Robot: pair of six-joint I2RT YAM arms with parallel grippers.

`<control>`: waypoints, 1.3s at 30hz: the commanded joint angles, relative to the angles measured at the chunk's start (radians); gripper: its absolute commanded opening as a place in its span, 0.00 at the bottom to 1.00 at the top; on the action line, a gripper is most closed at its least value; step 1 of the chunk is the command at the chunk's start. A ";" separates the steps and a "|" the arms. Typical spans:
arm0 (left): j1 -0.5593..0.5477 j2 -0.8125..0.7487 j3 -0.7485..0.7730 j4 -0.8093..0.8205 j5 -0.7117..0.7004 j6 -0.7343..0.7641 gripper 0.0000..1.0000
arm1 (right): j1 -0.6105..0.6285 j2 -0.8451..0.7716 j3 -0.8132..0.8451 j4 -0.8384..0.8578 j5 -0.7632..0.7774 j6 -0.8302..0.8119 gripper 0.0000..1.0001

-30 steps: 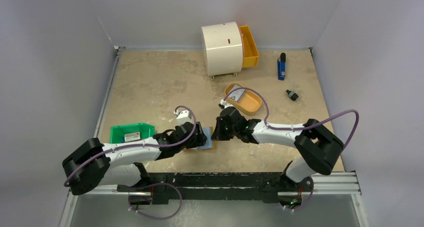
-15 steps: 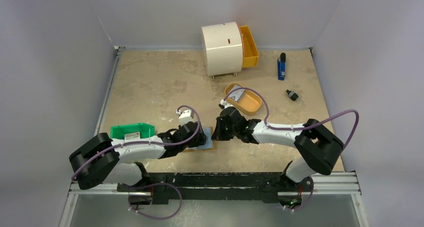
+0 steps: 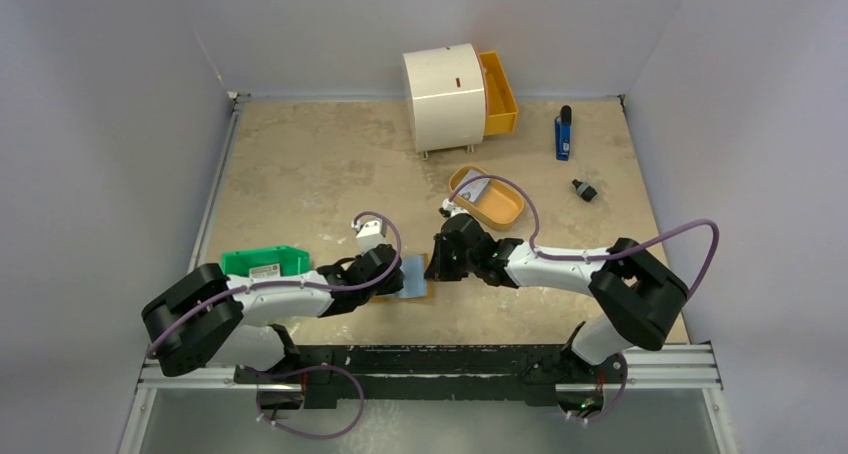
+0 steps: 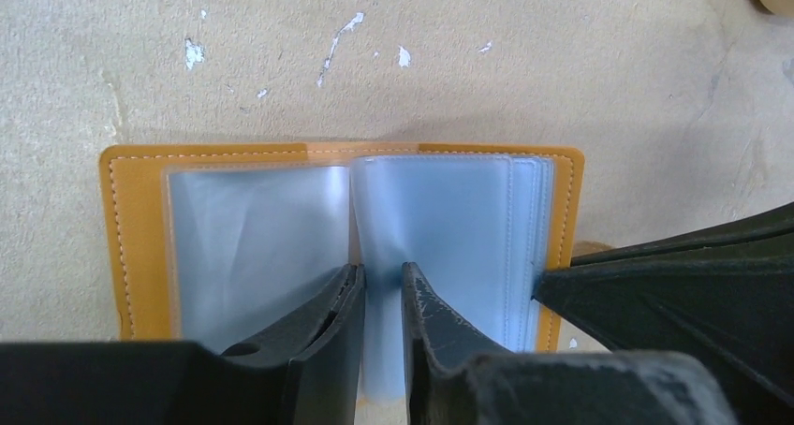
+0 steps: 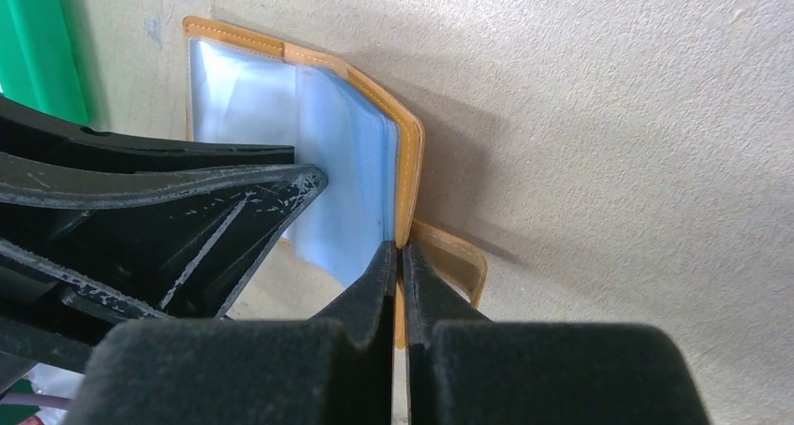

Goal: Put the credit cards into the card holder
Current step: Adjust the card holder at the center of the board.

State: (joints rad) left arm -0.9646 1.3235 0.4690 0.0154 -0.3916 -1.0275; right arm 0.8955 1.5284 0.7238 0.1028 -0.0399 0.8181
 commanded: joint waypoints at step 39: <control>-0.003 0.098 -0.018 0.029 -0.005 0.038 0.00 | 0.006 -0.037 0.013 -0.029 0.021 -0.025 0.03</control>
State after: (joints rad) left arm -0.9627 1.3895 0.4866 0.0814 -0.4328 -0.9981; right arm 0.8955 1.5173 0.7177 0.0883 -0.0345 0.8093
